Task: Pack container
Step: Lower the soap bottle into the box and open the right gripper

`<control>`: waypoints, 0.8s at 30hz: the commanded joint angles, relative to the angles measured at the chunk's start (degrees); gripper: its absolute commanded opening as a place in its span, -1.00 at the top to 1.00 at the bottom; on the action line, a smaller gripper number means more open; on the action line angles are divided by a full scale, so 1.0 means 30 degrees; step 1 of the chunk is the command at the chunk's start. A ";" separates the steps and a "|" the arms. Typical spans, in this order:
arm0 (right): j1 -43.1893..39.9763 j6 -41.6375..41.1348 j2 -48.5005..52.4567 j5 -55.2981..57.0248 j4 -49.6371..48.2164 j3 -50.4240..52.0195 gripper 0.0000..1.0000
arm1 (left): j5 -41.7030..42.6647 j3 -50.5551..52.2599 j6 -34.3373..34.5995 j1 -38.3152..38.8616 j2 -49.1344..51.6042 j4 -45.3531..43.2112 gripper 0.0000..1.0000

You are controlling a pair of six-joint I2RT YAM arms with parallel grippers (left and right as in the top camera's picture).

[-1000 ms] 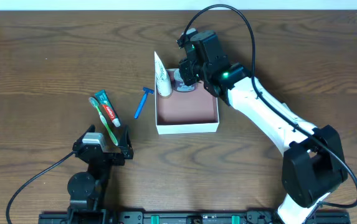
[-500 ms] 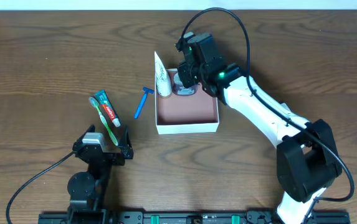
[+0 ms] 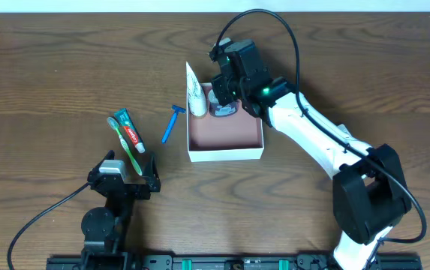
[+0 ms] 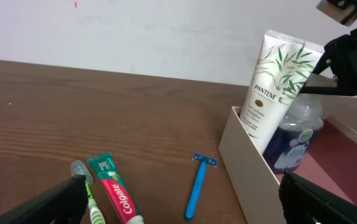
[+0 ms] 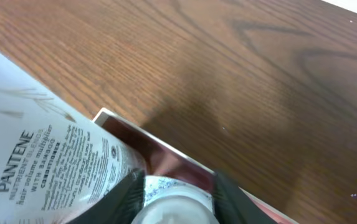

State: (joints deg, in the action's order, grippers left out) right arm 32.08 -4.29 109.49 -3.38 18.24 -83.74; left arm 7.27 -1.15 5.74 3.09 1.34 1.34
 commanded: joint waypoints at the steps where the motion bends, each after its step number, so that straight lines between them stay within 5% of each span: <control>1: 0.0204 0.0044 -0.0197 -0.0160 -0.0160 -0.0321 0.16 | 0.0226 0.0306 -0.0124 -0.0066 0.0007 0.0685 -0.96; 14: 0.0066 0.0015 -0.0495 0.0138 -0.1333 -0.0976 -0.02 | 0.0226 0.0306 -0.0131 -0.0058 0.0007 0.0685 -0.96; 24: -0.1384 -0.1523 -0.2696 0.0219 0.3942 -0.5566 -0.22 | 0.0226 0.0306 -0.0131 -0.0058 0.0007 0.0685 -0.96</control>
State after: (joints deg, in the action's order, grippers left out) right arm 30.39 -5.56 106.65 -3.11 26.87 -95.74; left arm 7.27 -1.15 5.74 3.09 1.34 1.37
